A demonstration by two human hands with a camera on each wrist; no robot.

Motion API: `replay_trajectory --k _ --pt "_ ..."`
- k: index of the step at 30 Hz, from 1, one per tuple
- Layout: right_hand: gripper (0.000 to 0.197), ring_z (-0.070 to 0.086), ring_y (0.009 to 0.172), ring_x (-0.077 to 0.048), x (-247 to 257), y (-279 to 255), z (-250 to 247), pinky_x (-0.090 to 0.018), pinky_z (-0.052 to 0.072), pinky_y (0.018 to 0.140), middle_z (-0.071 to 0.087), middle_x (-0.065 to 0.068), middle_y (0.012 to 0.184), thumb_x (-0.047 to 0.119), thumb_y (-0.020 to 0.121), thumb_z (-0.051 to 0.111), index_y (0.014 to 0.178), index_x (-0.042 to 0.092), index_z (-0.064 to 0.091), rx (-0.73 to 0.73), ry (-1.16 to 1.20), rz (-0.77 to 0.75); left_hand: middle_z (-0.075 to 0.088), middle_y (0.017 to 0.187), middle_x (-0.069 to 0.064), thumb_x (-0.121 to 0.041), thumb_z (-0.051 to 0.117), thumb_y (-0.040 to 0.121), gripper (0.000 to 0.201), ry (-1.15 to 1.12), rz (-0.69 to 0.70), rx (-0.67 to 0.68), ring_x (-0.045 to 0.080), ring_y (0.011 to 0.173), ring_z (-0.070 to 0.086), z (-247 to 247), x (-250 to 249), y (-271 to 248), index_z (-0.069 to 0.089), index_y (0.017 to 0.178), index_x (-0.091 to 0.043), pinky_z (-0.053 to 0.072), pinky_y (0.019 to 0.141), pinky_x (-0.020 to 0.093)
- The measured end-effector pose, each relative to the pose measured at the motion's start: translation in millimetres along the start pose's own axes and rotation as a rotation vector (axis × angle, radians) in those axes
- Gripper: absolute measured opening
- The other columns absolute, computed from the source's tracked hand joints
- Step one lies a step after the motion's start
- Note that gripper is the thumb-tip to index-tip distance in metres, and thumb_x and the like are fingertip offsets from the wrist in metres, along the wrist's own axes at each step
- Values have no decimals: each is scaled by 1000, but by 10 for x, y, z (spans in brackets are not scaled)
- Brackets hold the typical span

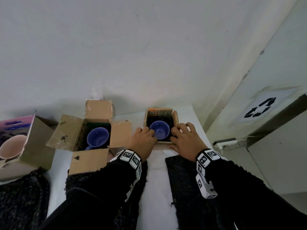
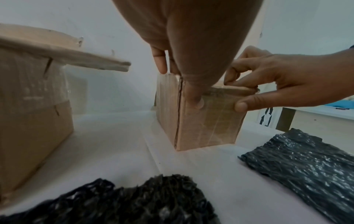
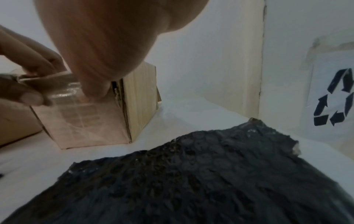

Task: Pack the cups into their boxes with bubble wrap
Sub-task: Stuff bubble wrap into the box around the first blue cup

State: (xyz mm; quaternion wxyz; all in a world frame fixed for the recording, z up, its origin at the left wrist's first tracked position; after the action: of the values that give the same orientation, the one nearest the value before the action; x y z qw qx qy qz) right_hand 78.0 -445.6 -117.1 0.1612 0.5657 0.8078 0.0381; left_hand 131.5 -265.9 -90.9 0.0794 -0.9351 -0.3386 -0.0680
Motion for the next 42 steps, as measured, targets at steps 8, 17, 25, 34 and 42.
replay_trajectory --k 8,17,25,34,42 --pt "14 49 120 -26 -1 -51 10 -48 24 103 64 5 95 34 85 50 85 23 57 -16 -72 55 56 117 1 -16 50 90 32 -84 -13 -51 24 108 47 78 -51 -69 53 122 -20 31 91 35" --pt "45 38 129 -27 44 59 25 -55 13 110 58 3 116 57 78 49 97 20 66 183 -36 164 58 108 0 -11 64 76 38 -181 -25 -138 25 107 52 194 -30 -61 63 111 -26 35 98 43" --pt "37 43 123 -32 -49 243 9 -56 7 107 42 -12 148 49 70 57 96 22 60 224 33 181 62 104 0 -12 72 67 41 -154 -47 -188 28 107 54 289 21 -80 66 106 -26 37 101 53" --pt "33 53 100 -22 -343 -191 -132 -37 45 82 57 2 111 20 76 73 105 22 58 -68 529 361 50 129 4 -6 56 66 69 -171 -162 -254 28 120 46 212 -125 -194 48 132 -23 33 100 48" --pt "35 57 97 -20 -275 -1035 19 -37 50 81 56 1 102 34 72 79 99 24 59 195 668 714 53 121 -1 -26 51 87 32 -231 72 -231 25 110 49 141 -810 -333 53 119 -26 34 93 41"
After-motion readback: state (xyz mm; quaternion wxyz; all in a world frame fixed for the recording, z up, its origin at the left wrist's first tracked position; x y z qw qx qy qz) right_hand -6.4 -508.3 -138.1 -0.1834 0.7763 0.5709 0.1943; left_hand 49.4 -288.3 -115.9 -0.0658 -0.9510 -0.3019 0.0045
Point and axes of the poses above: each hand's wrist, its own y-axis towards the middle knuckle, its own z-axis out of the palm, x = y × z, the point moved 2 cm from there along y, towards the middle knuckle
